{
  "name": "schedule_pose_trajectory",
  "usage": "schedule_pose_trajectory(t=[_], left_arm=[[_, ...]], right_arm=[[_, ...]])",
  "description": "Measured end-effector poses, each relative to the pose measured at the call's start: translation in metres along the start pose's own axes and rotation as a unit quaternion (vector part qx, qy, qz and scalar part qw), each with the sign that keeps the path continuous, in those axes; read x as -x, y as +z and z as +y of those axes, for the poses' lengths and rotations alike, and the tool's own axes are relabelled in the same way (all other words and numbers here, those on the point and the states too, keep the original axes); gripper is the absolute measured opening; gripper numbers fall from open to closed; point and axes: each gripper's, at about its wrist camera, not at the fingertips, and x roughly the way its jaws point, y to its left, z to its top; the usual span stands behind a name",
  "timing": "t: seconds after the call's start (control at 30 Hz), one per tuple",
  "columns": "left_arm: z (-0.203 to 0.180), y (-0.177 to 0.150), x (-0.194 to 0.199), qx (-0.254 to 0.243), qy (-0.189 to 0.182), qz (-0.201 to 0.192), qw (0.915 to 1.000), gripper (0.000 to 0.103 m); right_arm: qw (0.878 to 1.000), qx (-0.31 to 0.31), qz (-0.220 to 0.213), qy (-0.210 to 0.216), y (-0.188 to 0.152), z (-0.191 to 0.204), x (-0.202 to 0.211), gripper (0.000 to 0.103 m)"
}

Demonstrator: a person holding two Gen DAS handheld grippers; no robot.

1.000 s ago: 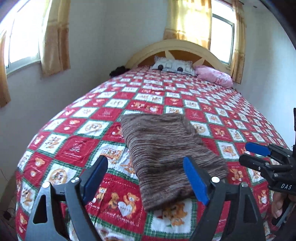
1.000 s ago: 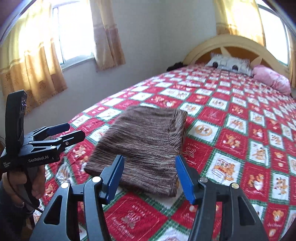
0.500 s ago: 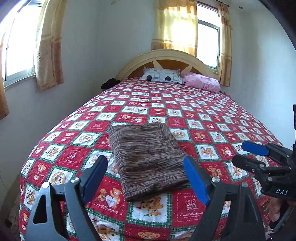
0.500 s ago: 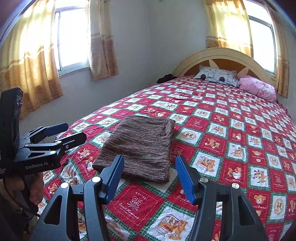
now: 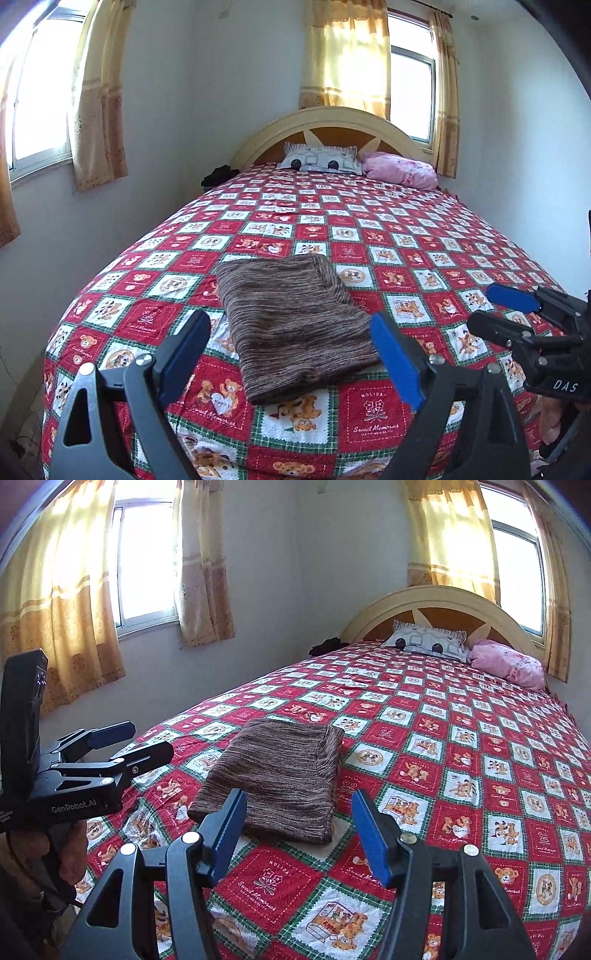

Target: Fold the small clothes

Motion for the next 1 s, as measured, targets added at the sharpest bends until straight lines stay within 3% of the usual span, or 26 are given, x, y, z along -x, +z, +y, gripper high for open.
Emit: schedule_pose_trajectory(t=[0.7,0.8,1.0], left_arm=[[-0.0018,0.0021,0.0025,-0.004,-0.002,-0.004,1.0,0.091],[-0.0033,0.0027,0.0045,-0.005,-0.001,-0.009,0.9999,0.098],[-0.0046,0.004,0.0068,-0.01,0.001,-0.016,0.9998,0.099]], right_arm=[[1.0,-0.011,-0.016,-0.007,0.002,0.001,0.0063,0.064],[1.0,-0.015,-0.023,-0.009,0.004,0.0016,0.0082,0.064],[0.999,-0.015,-0.028,-0.012,0.0045,0.0027,0.0092,0.065]])
